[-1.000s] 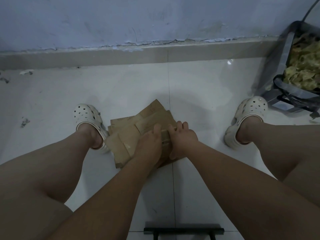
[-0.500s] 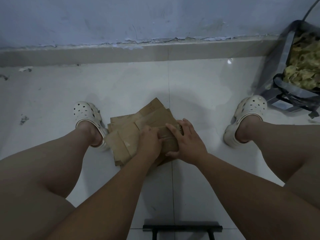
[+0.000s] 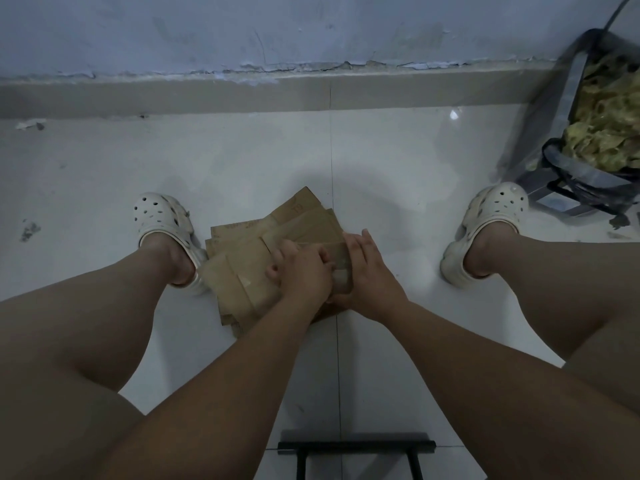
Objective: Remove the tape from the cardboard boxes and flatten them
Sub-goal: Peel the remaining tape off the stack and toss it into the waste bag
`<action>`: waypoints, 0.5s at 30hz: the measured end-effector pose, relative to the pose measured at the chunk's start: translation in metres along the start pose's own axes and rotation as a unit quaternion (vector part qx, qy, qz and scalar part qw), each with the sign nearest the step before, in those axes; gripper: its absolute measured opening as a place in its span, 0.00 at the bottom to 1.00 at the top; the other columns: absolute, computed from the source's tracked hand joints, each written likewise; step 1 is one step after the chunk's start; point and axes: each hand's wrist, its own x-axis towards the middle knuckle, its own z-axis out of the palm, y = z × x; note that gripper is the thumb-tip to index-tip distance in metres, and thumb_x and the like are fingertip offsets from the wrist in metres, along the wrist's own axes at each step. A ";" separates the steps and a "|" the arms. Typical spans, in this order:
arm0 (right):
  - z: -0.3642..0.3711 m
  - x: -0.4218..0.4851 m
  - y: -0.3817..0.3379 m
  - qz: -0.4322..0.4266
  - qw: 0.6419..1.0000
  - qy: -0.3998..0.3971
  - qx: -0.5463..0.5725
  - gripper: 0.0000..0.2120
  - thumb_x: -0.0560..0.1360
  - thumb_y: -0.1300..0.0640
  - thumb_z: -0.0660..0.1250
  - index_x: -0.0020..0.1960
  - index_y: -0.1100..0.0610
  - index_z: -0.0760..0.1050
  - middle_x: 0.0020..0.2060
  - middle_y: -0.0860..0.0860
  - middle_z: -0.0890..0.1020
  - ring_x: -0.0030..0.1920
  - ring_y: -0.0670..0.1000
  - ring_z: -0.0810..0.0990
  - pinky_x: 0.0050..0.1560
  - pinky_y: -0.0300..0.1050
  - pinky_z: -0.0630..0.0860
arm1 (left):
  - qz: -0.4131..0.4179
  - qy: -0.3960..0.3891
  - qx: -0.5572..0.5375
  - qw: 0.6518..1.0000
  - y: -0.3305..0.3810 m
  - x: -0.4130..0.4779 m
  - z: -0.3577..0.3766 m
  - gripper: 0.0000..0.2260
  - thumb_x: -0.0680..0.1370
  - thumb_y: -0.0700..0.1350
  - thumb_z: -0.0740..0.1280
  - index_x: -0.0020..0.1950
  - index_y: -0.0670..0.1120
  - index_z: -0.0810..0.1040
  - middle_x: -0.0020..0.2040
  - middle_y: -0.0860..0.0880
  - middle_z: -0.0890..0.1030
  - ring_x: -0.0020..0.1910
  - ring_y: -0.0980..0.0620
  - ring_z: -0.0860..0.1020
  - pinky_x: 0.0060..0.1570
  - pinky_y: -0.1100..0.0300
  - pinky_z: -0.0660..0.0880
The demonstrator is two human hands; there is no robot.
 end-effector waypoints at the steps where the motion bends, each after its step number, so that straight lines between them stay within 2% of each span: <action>1: -0.001 0.001 0.002 0.000 1.000 -0.005 -0.001 0.55 0.66 0.46 0.78 0.79 0.58 0.47 0.77 0.56 0.52 0.79 0.55 0.46 0.70 0.50 0.66 | 0.013 0.020 0.020 1.000 -0.001 -0.001 0.003 0.03 0.77 0.53 0.65 0.46 0.57 0.77 0.58 0.48 0.66 0.59 0.47 0.63 0.61 0.51 0.57; 4: -0.004 0.001 0.008 0.006 0.999 -0.043 -0.009 0.54 0.68 0.47 0.77 0.79 0.58 0.43 0.78 0.55 0.49 0.78 0.53 0.48 0.70 0.48 0.65 | 0.104 0.087 0.132 0.982 -0.007 -0.005 0.013 0.08 0.80 0.51 0.60 0.54 0.50 0.75 0.61 0.46 0.67 0.61 0.45 0.63 0.62 0.50 0.57; 7: -0.005 0.000 0.011 0.011 0.999 -0.038 -0.015 0.53 0.67 0.46 0.77 0.79 0.58 0.47 0.74 0.56 0.58 0.71 0.55 0.63 0.67 0.48 0.69 | 0.220 0.123 0.214 0.944 -0.013 -0.007 0.015 0.11 0.79 0.46 0.61 0.59 0.44 0.74 0.64 0.43 0.69 0.66 0.40 0.65 0.66 0.47 0.59; 8: -0.005 0.000 0.012 0.010 0.999 -0.031 -0.021 0.53 0.66 0.45 0.77 0.79 0.58 0.49 0.72 0.55 0.60 0.69 0.55 0.66 0.65 0.49 0.71 | 0.254 0.138 0.231 0.929 -0.015 -0.008 0.013 0.11 0.76 0.44 0.63 0.57 0.43 0.76 0.62 0.42 0.73 0.65 0.40 0.69 0.66 0.46 0.63; 10: -0.006 0.000 0.012 0.007 0.999 -0.024 -0.033 0.52 0.65 0.44 0.77 0.79 0.56 0.51 0.70 0.55 0.62 0.64 0.55 0.70 0.60 0.50 0.75 | 0.302 0.156 0.234 0.911 -0.018 -0.008 0.010 0.09 0.70 0.42 0.68 0.49 0.43 0.79 0.51 0.44 0.79 0.56 0.42 0.77 0.63 0.47 0.70; 12: -0.006 0.001 0.010 0.011 1.000 -0.013 -0.022 0.52 0.65 0.44 0.78 0.78 0.56 0.53 0.69 0.54 0.63 0.62 0.55 0.71 0.57 0.50 0.76 | 0.332 0.140 0.212 0.909 -0.018 -0.006 0.009 0.09 0.68 0.40 0.70 0.47 0.43 0.78 0.44 0.45 0.79 0.46 0.45 0.78 0.55 0.51 0.73; 13: -0.006 0.002 0.007 0.013 1.000 -0.005 -0.009 0.51 0.64 0.45 0.78 0.78 0.56 0.54 0.69 0.54 0.64 0.63 0.55 0.71 0.58 0.50 0.76 | 0.336 0.128 0.192 0.913 -0.018 -0.004 0.008 0.08 0.69 0.39 0.69 0.48 0.43 0.77 0.43 0.45 0.78 0.44 0.45 0.77 0.52 0.53 0.72; 15: -0.004 0.004 0.000 0.006 1.000 0.011 0.014 0.50 0.64 0.46 0.78 0.78 0.56 0.55 0.69 0.54 0.65 0.64 0.55 0.70 0.61 0.51 0.74 | 0.308 0.105 0.163 0.931 -0.016 0.002 0.006 0.07 0.75 0.43 0.64 0.52 0.44 0.73 0.48 0.46 0.77 0.47 0.47 0.74 0.50 0.56 0.67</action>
